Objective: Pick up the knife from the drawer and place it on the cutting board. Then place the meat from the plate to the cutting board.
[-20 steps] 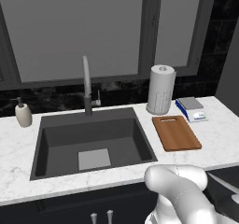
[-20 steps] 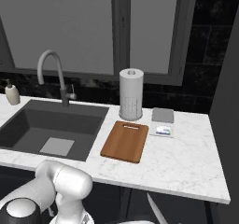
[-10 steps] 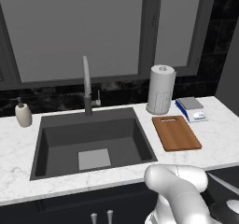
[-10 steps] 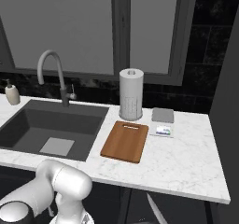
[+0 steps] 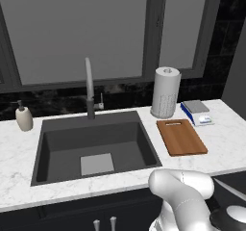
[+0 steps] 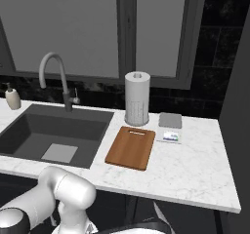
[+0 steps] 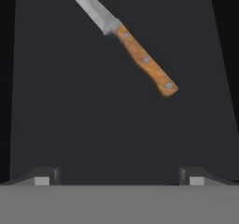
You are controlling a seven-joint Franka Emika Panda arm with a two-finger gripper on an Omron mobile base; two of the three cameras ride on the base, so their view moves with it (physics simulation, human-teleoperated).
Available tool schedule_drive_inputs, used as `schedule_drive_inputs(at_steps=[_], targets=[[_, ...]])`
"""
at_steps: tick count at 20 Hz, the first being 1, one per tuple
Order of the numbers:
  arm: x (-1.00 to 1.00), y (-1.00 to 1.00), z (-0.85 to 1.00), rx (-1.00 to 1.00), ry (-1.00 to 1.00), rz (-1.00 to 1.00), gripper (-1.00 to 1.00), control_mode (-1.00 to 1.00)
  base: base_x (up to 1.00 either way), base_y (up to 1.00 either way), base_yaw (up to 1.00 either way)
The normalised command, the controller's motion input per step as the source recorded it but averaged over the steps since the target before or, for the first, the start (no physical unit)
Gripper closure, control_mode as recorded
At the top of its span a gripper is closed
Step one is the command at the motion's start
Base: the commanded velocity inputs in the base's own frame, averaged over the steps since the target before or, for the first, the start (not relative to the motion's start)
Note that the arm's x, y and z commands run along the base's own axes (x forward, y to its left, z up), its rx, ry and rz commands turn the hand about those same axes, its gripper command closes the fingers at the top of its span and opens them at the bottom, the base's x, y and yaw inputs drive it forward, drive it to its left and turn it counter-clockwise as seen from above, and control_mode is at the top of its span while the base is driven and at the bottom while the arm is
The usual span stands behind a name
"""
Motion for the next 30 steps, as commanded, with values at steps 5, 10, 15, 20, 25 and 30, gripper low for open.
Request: schedule_drive_inputs(at_steps=[5, 10, 15, 20, 25, 30], targets=[[0.77, 0.07, 0.62, 0.00, -0.05, 0.00, -1.00, -1.00, 0.00, 0.00, 0.00], [0.32, 0.03, 0.54, 0.00, -0.08, 0.00, -1.00, -1.00, 0.00, 0.00, 0.00], [0.42, 0.00, 0.01, 0.00, -0.06, 0.00, -1.00, -1.00, 0.00, 0.00, 0.00], [0.68, 0.00, -0.12, 0.00, 0.00, 0.00, -1.00, -1.00, 0.00, 0.00, 0.00], [0.23, 0.00, -0.20, 0.00, 0.02, 0.00, -1.00, -1.00, 0.00, 0.00, 0.00], [0.03, 0.00, -0.26, 0.00, 0.01, 0.00, -1.00, -1.00, 0.00, 0.00, 0.00]])
